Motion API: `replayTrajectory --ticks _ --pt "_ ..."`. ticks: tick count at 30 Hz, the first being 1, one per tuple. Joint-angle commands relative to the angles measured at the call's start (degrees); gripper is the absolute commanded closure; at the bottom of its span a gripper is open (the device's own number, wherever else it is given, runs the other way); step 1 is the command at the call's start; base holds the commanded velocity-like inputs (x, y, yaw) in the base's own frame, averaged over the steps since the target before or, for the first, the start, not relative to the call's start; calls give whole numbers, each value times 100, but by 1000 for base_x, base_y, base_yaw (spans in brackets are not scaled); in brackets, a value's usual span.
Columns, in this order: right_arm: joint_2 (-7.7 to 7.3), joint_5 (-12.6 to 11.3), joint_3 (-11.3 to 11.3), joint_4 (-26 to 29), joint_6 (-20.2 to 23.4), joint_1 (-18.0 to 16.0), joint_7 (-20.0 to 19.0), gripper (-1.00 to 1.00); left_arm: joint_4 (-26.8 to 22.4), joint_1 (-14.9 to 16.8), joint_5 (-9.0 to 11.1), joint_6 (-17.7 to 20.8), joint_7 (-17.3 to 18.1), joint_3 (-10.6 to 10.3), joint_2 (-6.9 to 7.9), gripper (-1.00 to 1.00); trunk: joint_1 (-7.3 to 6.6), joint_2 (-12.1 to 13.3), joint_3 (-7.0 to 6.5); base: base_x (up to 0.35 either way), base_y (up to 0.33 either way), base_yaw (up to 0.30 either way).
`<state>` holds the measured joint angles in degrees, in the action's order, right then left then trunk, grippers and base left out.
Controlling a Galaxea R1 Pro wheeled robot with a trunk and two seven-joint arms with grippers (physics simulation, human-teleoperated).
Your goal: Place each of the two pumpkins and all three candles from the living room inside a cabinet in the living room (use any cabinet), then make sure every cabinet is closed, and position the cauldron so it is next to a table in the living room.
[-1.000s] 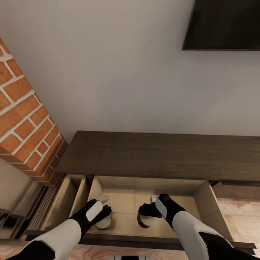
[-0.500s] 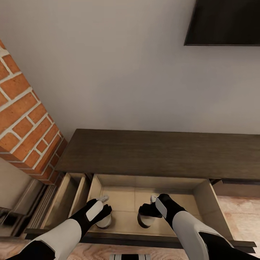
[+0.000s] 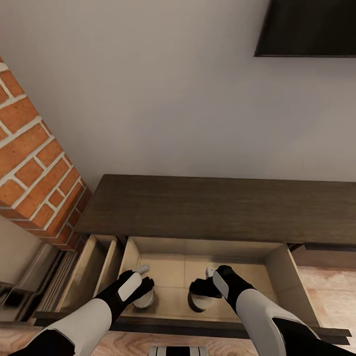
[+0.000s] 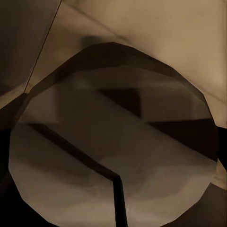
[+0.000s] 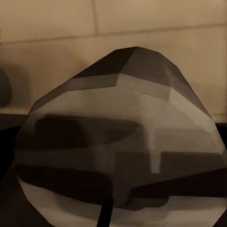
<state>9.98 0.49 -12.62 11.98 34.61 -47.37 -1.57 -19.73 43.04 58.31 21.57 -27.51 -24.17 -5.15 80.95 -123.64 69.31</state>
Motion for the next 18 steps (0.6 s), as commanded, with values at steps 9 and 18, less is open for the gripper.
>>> replayTrajectory --ticks 9,18 --pt "2 3 -12 12 37 0 -1 100 -54 3 40 14 -37 -44 3 100 -1 -2 4 53 0 0" --pt "2 -2 -17 6 37 0 -1 100 -201 3 32 36 -44 -60 -3 100 -1 -2 -1 25 0 -18"
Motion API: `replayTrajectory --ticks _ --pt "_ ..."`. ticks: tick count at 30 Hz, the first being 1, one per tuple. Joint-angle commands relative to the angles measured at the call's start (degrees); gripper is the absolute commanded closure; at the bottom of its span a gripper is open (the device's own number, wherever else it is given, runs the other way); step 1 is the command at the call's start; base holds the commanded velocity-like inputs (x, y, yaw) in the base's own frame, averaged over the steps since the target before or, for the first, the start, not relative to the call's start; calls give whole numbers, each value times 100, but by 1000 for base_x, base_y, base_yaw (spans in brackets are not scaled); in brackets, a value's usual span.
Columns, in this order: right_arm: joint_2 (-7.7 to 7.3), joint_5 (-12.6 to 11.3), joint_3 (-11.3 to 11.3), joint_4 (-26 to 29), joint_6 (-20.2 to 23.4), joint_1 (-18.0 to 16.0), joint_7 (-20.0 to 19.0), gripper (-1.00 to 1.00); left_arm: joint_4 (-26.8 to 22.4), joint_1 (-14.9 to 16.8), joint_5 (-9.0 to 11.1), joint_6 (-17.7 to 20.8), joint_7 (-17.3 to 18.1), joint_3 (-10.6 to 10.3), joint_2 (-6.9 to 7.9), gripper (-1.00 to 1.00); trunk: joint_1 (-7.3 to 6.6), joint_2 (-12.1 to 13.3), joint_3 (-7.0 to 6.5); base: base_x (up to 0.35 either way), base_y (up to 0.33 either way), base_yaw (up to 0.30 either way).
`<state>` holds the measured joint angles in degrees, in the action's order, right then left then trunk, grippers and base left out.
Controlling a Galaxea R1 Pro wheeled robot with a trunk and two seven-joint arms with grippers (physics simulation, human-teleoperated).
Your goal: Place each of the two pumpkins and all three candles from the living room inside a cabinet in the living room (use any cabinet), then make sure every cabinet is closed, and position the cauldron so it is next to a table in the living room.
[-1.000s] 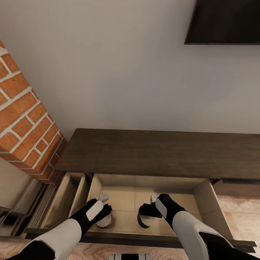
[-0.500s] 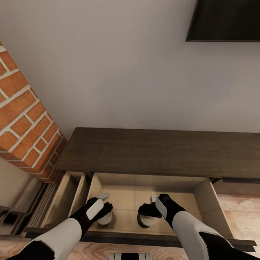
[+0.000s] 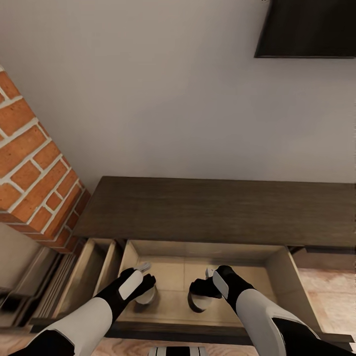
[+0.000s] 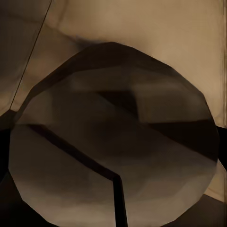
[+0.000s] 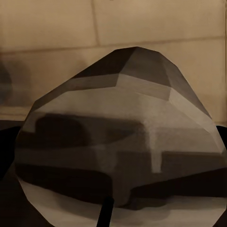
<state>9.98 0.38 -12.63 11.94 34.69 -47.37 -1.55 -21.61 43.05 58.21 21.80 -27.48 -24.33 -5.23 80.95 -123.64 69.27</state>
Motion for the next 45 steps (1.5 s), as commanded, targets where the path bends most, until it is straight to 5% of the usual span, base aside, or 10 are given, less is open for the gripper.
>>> replayTrajectory --ticks 1,15,34,45 --pt "2 8 -18 10 29 0 -3 100 -18 2 42 15 -47 -45 5 100 -1 -2 -1 1 0 -157" --pt "2 6 -12 10 29 0 13 100 -27 2 41 16 -46 -46 5 100 -1 -2 -12 0 0 -34" --pt "2 6 -11 10 38 0 23 100 -27 2 41 9 -38 -46 5 100 -1 -2 152 0 0 58" --pt "2 6 -11 15 38 0 21 100 -27 2 41 9 -38 -46 5 100 -1 -2 179 0 0 -205"
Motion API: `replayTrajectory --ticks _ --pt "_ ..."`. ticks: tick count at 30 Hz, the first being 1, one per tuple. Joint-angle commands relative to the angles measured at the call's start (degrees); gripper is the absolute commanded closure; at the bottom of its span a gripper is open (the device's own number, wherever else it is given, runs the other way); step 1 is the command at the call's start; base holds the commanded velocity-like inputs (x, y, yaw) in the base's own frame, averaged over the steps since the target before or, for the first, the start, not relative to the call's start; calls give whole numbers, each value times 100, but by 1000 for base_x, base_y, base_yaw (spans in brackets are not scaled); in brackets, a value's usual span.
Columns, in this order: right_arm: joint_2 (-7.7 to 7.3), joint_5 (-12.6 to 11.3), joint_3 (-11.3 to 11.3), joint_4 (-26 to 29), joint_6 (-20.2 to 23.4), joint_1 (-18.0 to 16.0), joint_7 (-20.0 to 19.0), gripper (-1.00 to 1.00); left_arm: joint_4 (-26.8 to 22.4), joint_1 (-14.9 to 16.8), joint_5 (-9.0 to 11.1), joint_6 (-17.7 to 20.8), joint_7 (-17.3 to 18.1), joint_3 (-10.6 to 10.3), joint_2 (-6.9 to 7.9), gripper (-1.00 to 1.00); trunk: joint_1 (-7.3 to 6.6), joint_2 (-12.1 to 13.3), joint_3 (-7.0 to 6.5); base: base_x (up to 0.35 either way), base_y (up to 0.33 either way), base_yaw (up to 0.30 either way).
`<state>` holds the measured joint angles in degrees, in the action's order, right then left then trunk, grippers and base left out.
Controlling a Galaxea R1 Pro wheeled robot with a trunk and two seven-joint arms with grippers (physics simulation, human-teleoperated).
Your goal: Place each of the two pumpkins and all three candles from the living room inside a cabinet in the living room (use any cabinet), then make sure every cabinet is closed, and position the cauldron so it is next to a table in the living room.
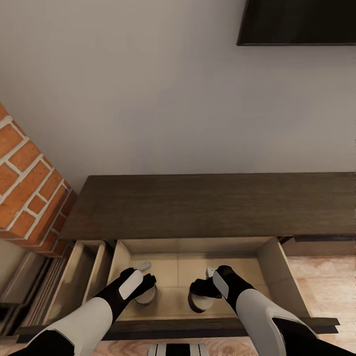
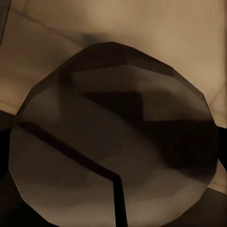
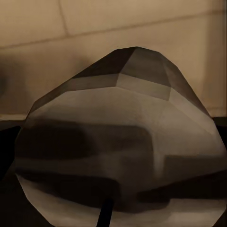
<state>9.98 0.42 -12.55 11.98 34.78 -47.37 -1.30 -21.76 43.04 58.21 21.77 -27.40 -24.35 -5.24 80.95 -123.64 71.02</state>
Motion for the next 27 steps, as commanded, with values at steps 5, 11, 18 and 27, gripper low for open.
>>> replayTrajectory --ticks 5,11,18,27 --pt "2 2 -20 8 35 0 4 100 32 2 45 -5 -41 -41 9 100 -1 -2 27 0 0 27" --pt "2 9 -20 6 22 0 31 100 291 2 64 -16 -3 -23 8 100 -1 -2 78 0 0 89" --pt "2 11 -20 6 1 0 33 100 395 2 65 -31 12 -18 5 100 -1 -2 139 0 0 93" --pt "2 18 -20 6 -175 0 25 100 410 2 52 -186 612 -28 14 100 -1 -2 203 0 0 76"
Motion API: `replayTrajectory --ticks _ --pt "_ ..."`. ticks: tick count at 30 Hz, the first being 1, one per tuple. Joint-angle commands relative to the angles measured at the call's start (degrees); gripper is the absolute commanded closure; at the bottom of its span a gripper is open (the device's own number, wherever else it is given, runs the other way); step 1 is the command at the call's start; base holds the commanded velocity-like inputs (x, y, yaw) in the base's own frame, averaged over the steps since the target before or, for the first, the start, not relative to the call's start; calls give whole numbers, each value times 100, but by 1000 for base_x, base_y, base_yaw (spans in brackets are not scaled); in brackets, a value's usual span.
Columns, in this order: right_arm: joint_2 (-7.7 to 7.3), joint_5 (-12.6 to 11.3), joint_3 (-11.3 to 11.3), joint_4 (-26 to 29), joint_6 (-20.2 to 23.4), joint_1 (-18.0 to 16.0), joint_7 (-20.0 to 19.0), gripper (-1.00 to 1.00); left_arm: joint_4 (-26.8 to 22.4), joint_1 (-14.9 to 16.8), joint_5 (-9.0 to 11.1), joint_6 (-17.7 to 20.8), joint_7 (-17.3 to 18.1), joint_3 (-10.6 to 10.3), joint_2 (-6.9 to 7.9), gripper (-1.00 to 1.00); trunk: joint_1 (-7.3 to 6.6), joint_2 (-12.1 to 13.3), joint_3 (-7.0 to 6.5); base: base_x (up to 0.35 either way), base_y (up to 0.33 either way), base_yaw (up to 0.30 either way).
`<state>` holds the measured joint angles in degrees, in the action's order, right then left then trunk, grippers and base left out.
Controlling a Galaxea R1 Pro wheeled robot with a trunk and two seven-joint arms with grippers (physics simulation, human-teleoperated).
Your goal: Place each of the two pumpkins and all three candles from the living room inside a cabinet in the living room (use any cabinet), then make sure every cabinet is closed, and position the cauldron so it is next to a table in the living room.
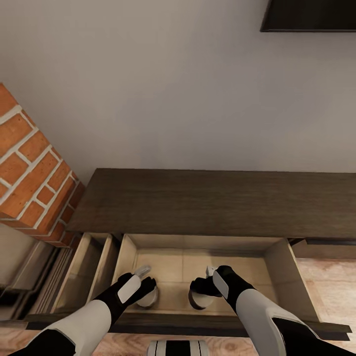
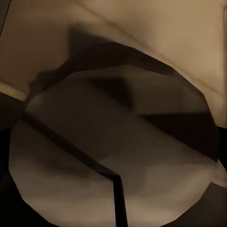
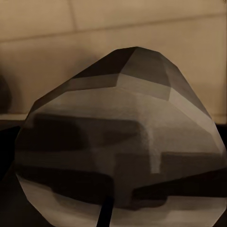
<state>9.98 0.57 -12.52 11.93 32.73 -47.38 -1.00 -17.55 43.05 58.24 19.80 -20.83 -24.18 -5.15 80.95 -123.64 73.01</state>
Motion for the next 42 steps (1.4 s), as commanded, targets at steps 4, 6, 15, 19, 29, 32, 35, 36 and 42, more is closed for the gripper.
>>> replayTrajectory --ticks 4,6,15,19,29,32,35,36,42 --pt "2 10 -22 12 16 0 -5 100 2 2 48 -16 -28 -46 5 100 -1 -1 6 0 0 6" --pt "2 12 -22 12 14 0 -5 100 99 2 49 -19 -27 -39 5 100 -1 -1 6 0 0 1" --pt "2 12 -21 -21 11 0 54 100 299 2 48 -12 -26 -43 3 100 -1 -1 20 0 0 48" --pt "2 17 -22 -32 -276 0 121 100 352 2 47 -14 -26 -44 -3 100 -1 -1 46 0 0 188" --pt "2 11 -22 -50 -612 30 183 100 322 2 47 -18 -26 -44 2 100 -1 -1 109 0 0 173" --pt "2 5 -22 -50 -614 56 180 100 276 2 47 -20 -23 -43 -1 100 -1 -1 111 0 0 25" --pt "2 -15 -22 -51 -611 61 181 100 79 2 42 -37 -21 -43 2 100 -1 -1 112 0 0 4" --pt "2 -23 -27 -51 -610 63 185 100 27 2 40 -37 -23 -43 3 100 -1 -1 114 0 0 -5" --pt "2 -25 -31 -50 -610 70 186 100 -40 2 39 -37 -18 -50 3 100 -1 -1 120 0 0 -126"
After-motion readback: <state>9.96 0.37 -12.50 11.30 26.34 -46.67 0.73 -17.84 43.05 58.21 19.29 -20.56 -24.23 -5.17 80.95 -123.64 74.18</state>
